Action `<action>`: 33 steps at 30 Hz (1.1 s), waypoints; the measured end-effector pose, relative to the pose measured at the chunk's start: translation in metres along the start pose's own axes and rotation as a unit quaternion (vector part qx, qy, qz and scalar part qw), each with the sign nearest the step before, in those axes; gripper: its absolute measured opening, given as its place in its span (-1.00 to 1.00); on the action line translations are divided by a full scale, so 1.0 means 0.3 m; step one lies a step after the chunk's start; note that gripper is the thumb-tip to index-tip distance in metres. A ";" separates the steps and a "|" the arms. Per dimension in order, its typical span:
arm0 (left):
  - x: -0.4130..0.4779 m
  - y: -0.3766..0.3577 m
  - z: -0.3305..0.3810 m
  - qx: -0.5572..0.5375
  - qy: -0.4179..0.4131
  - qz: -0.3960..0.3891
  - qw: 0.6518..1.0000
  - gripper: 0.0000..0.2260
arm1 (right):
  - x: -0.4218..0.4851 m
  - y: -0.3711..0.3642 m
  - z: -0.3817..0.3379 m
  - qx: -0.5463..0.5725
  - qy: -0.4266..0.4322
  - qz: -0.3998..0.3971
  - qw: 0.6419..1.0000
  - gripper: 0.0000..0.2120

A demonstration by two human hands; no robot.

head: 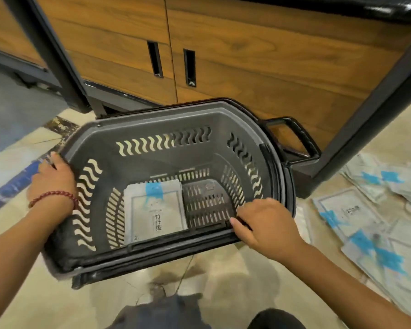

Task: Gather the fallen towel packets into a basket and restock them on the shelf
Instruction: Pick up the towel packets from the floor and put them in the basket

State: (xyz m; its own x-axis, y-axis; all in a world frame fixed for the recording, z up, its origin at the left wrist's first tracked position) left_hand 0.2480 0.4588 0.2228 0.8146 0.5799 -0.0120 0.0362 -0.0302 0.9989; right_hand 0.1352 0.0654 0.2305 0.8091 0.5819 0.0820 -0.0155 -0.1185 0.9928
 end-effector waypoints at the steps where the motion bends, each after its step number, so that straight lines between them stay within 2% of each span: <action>1: -0.021 -0.005 -0.012 -0.001 0.006 0.006 1.000 -0.45 | -0.003 -0.007 0.013 0.002 0.005 0.016 1.000 -0.63; 4: -0.068 0.001 -0.037 0.006 0.035 0.003 0.999 -0.38 | 0.006 -0.029 0.037 0.006 0.029 0.039 0.999 -0.60; 7: -0.128 0.050 -0.024 0.000 0.065 -0.033 0.997 -0.39 | 0.001 -0.025 0.051 -0.027 0.043 0.051 0.997 -0.59; 9: -0.204 0.092 0.036 -0.007 0.033 -0.026 0.999 -0.46 | -0.001 -0.025 0.059 -0.039 0.057 0.032 0.997 -0.59; 11: -0.327 0.122 0.136 -0.085 -0.044 -0.020 0.995 -0.50 | 0.011 -0.016 0.064 -0.028 0.068 0.009 0.997 -0.62; 13: -0.489 0.142 0.237 -0.216 -0.107 -0.053 0.969 -0.48 | -0.006 0.017 0.056 -0.005 0.062 0.011 0.998 -0.67; 15: -0.668 0.169 0.322 -0.346 -0.160 -0.072 0.922 -0.57 | -0.089 0.043 0.063 0.018 0.032 0.086 0.996 -0.79; 17: -0.837 0.196 0.386 -0.440 -0.221 -0.067 0.868 -0.70 | -0.231 0.041 0.101 0.072 -0.057 0.179 0.980 -0.79; 19: -0.978 0.208 0.443 -0.477 -0.293 -0.080 0.825 -0.74 | -0.391 0.001 0.163 0.124 -0.184 0.173 0.960 -0.75; 20: -1.031 0.197 0.473 -0.470 -0.330 -0.104 0.812 -0.74 | -0.464 -0.033 0.194 0.139 -0.244 0.139 0.950 -0.74; 22: -1.103 0.126 0.538 -0.397 -0.375 -0.182 0.818 -0.72 | -0.589 -0.111 0.243 0.153 -0.319 0.081 0.932 -0.72; 24: -1.137 0.005 0.597 -0.312 -0.362 -0.289 0.830 -0.70 | -0.680 -0.197 0.268 0.169 -0.360 0.038 0.917 -0.72; 26: -1.145 -0.141 0.652 -0.281 -0.321 -0.380 0.821 -0.69 | -0.737 -0.308 0.287 0.192 -0.375 -0.002 0.907 -0.71; 31: -1.088 -0.539 0.781 -0.218 -0.252 -0.428 0.840 -0.67 | -0.744 -0.609 0.377 0.205 -0.398 -0.094 0.889 -0.61; 33: -1.061 -0.676 0.847 -0.200 -0.241 -0.438 0.843 -0.66 | -0.702 -0.702 0.448 0.206 -0.396 -0.101 0.889 -0.65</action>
State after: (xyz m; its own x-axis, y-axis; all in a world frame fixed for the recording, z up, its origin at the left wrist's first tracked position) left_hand 0.1284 0.0733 0.0125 0.7202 -0.1632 -0.6743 0.6265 0.5705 0.5311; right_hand 0.0470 -0.1403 -0.0076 0.9333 -0.1053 -0.3433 0.2615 -0.4558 0.8508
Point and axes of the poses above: each hand's wrist, its own x-axis towards the middle knuckle, its own y-axis out of the back of the hand, z = x × y, the point moved 3 cm from there along x, towards the middle knuckle, and after that the axes turned 11 degrees about y, right-handed, at the moved point
